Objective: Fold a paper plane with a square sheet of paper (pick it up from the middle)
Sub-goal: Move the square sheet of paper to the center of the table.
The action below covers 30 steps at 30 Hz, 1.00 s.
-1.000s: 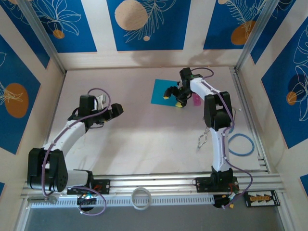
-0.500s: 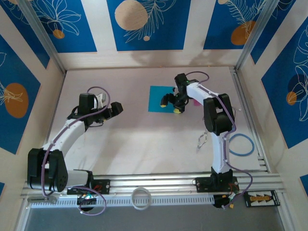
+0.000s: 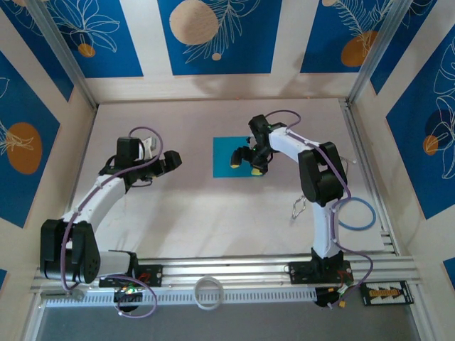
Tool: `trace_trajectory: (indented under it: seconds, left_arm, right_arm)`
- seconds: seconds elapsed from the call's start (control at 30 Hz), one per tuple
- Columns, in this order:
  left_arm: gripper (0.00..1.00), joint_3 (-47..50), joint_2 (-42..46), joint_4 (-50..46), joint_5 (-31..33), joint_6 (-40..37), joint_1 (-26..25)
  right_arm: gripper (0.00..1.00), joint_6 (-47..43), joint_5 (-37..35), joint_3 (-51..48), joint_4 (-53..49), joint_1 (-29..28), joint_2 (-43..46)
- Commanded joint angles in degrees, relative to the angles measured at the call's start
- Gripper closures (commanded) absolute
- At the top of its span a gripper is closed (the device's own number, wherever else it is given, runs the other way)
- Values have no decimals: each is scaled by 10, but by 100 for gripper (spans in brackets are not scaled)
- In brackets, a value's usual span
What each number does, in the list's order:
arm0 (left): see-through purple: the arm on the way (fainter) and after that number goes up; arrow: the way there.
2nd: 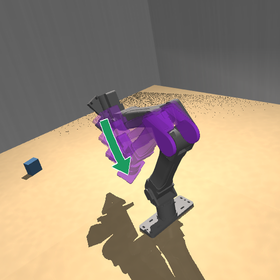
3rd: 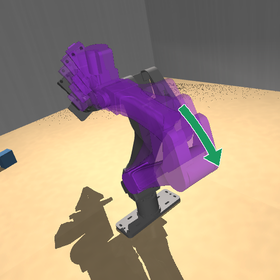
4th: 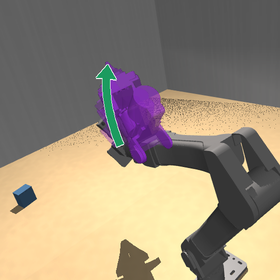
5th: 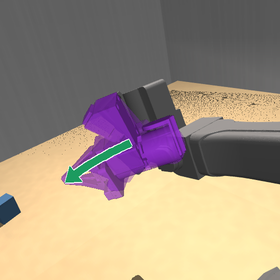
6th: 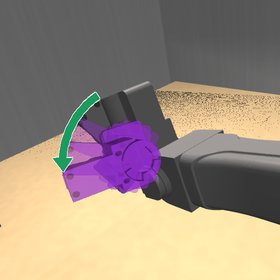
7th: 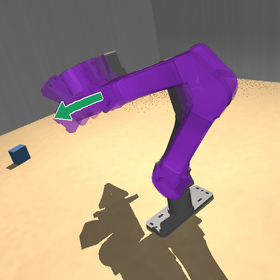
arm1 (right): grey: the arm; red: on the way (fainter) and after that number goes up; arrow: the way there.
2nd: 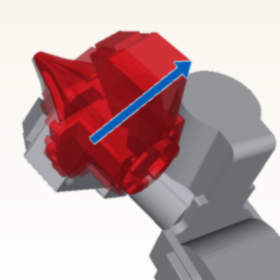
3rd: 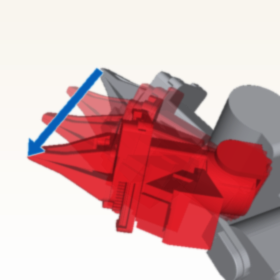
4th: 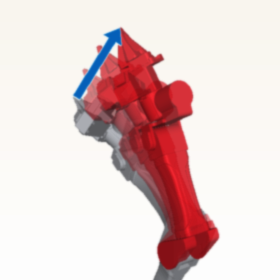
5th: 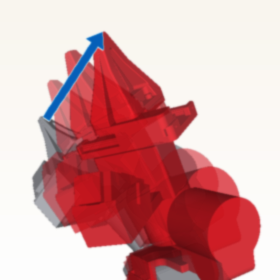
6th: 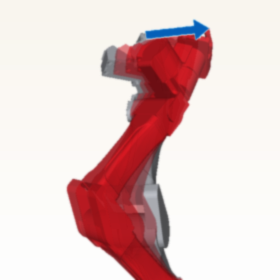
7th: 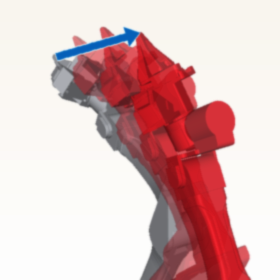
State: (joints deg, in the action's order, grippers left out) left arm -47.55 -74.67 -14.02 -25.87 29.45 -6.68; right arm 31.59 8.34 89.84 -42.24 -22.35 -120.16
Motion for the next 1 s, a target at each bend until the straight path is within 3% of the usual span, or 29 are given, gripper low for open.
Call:
trace_trajectory:
  seconds: [0.0, 0.17, 0.43, 0.7, 0.97]
  left_arm:
    - [0, -15, 9, -13, 2, -15, -5]
    - [0, -12, 17, -20, 9, -19, -5]
    - [0, -42, 31, -90, 85, -62, -4]
    - [0, -48, 21, -87, 79, -50, -4]
    - [0, -62, -8, -80, 47, -42, -5]
  right_arm:
    - [15, 15, -3, 36, -3, 10, 4]
    - [15, 24, 17, 73, 5, 28, -41]
    - [15, 27, 21, 86, -11, 31, -82]
    - [15, 83, 23, -73, 51, 24, -13]
    - [15, 170, 0, -204, 97, -40, 56]
